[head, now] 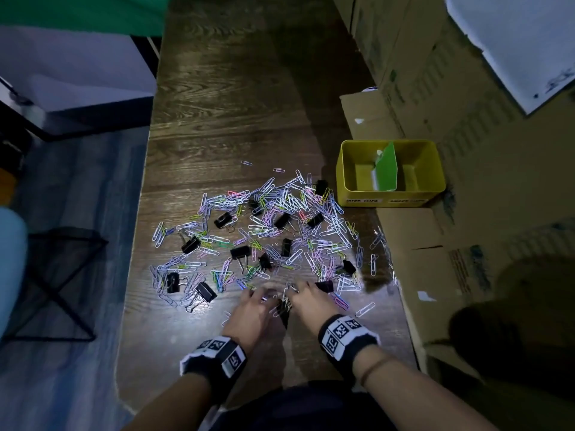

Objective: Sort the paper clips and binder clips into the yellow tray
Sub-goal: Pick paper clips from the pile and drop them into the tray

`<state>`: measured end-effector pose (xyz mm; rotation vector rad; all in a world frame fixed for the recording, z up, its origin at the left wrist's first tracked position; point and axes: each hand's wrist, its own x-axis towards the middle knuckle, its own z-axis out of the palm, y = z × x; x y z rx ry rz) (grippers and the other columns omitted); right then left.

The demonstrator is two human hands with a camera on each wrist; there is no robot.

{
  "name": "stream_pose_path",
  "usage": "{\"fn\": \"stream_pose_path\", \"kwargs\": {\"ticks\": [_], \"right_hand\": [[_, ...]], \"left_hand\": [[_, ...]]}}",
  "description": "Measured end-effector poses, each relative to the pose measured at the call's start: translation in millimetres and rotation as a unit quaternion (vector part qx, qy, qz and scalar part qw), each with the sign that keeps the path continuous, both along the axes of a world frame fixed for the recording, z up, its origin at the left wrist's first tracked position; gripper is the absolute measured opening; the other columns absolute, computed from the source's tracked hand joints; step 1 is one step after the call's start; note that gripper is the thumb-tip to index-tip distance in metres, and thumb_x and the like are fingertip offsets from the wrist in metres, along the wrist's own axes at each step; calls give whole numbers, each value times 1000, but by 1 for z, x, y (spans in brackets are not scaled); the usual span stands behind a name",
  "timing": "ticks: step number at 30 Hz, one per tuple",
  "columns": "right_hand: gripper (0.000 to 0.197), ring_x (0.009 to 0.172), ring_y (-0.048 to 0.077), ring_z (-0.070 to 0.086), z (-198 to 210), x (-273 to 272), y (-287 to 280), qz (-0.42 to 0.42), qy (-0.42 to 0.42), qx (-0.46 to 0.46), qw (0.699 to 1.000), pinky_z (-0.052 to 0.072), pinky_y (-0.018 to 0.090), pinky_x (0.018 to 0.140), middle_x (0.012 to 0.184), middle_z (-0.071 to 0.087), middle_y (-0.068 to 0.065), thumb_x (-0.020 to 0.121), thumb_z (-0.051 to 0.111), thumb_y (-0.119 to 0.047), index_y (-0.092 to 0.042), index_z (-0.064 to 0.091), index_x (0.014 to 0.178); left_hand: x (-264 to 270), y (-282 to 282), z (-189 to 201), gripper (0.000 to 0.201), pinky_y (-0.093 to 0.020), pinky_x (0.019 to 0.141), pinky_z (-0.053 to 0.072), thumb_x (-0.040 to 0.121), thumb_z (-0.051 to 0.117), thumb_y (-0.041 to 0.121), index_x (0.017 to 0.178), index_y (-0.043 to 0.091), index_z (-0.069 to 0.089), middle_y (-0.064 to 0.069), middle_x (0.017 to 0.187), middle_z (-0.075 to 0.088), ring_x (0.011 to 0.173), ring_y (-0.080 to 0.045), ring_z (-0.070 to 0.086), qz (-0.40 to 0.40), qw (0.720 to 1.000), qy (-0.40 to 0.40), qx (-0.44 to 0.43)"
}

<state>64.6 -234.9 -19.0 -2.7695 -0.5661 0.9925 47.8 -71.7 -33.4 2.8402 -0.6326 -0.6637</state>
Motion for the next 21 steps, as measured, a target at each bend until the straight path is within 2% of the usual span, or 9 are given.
{"fn": "stream_pose_path", "kwargs": {"ticks": [3,5,6,9,12,14,17,19,21], "right_hand": [[67,109,37,56,-2,4,-6,6,-13,32,999,51,42,83,128,47,22,85,46,15,-16,33,143],[75,93,35,63,-6,7,-10,-4,-5,60,998,53,42,76,119,53,22,83,44,18,-22,29,145],[68,90,33,64,-8,9,-11,-14,4,69,997,53,40,75,118,54,22,84,45,17,-19,35,141],[38,89,30,63,-14,14,-15,-55,21,88,994,52,34,78,116,56,19,87,51,7,-7,51,122],[34,83,29,64,-17,17,-18,-101,43,115,987,55,41,78,105,64,17,91,53,-4,-15,55,122],[34,78,23,66,-19,17,-20,-136,38,143,980,57,38,76,104,67,13,90,58,-11,-21,57,123],[39,84,19,66,-16,17,-25,-183,45,192,963,57,34,79,111,66,7,86,66,-18,-25,59,123],[38,87,16,64,-10,19,-29,-222,61,228,946,56,32,82,107,66,5,84,69,-21,-25,62,121],[37,82,12,61,-4,23,-34,-263,71,271,923,56,30,79,99,66,2,81,72,-20,-25,64,118]], "left_hand": [[12,7,6,31,-36,83,52,79,65,5,108,16,68,-10,114,65,100,-33,60,13,998,30,-61],[20,9,12,33,-29,83,48,86,58,1,117,14,63,-12,114,65,100,-28,61,9,996,48,-80],[24,8,14,36,-25,82,47,88,54,0,121,14,60,-12,115,64,99,-27,61,5,995,51,-88],[30,6,15,44,-25,86,46,92,45,0,133,18,45,-13,125,56,106,-25,58,-7,997,63,-44],[31,5,11,46,-30,93,45,93,44,2,137,17,35,-15,130,51,114,-27,52,-39,997,67,-3],[33,5,9,46,-32,95,44,94,44,3,137,14,34,-16,130,51,117,-27,50,-72,996,56,7],[38,6,8,41,-33,94,46,95,40,5,136,9,34,-16,127,51,114,-28,50,-122,991,47,28],[41,6,7,40,-34,91,48,96,40,9,135,8,34,-17,126,51,110,-27,51,-145,988,48,30],[46,6,6,38,-31,86,49,98,38,13,135,9,35,-16,123,53,104,-26,54,-150,987,55,26]]}}
